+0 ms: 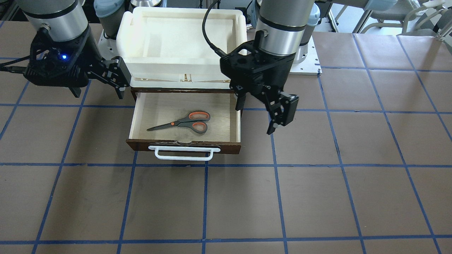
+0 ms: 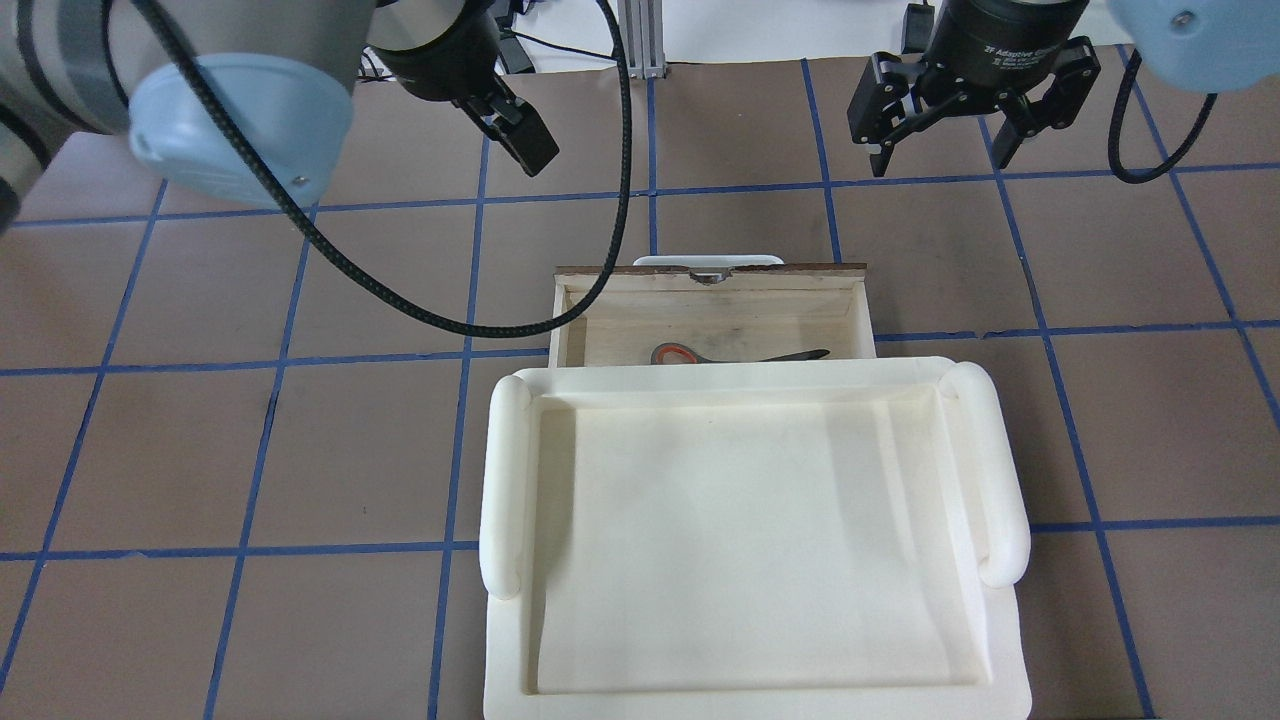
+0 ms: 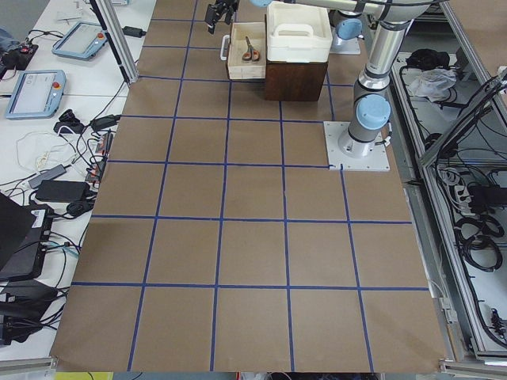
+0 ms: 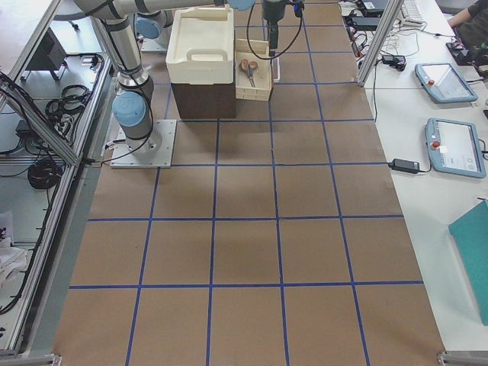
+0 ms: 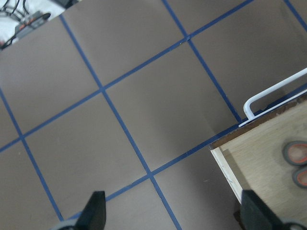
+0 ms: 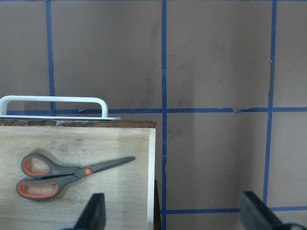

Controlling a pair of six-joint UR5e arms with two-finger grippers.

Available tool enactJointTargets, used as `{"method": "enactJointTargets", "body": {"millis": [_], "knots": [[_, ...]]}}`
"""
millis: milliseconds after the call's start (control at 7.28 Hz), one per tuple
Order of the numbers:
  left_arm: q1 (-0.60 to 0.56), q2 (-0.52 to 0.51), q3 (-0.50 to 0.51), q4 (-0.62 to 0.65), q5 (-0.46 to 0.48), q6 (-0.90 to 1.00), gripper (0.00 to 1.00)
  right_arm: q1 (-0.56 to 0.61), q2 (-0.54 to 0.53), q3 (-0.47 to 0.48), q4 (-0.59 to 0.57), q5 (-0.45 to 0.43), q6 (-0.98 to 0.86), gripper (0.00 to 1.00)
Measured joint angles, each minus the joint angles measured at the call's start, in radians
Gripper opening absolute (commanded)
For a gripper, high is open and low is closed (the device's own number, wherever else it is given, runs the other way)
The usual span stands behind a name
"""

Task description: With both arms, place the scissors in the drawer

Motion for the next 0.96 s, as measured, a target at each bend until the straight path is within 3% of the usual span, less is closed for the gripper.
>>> {"method": "enactJointTargets", "body": {"millis": [412, 962], "knots": [[0.086, 0.066, -0.010, -0.194, 0.013, -0.278, 1.00, -0.001, -0.002, 0.004, 0.016, 0.041, -0.003, 1.00], [0.103, 0.080, -0.034, -0.221, -0.028, -0.392, 1.00, -0.001, 0.000, 0.010, 0.013, 0.043, -0.004, 1.00]]}}
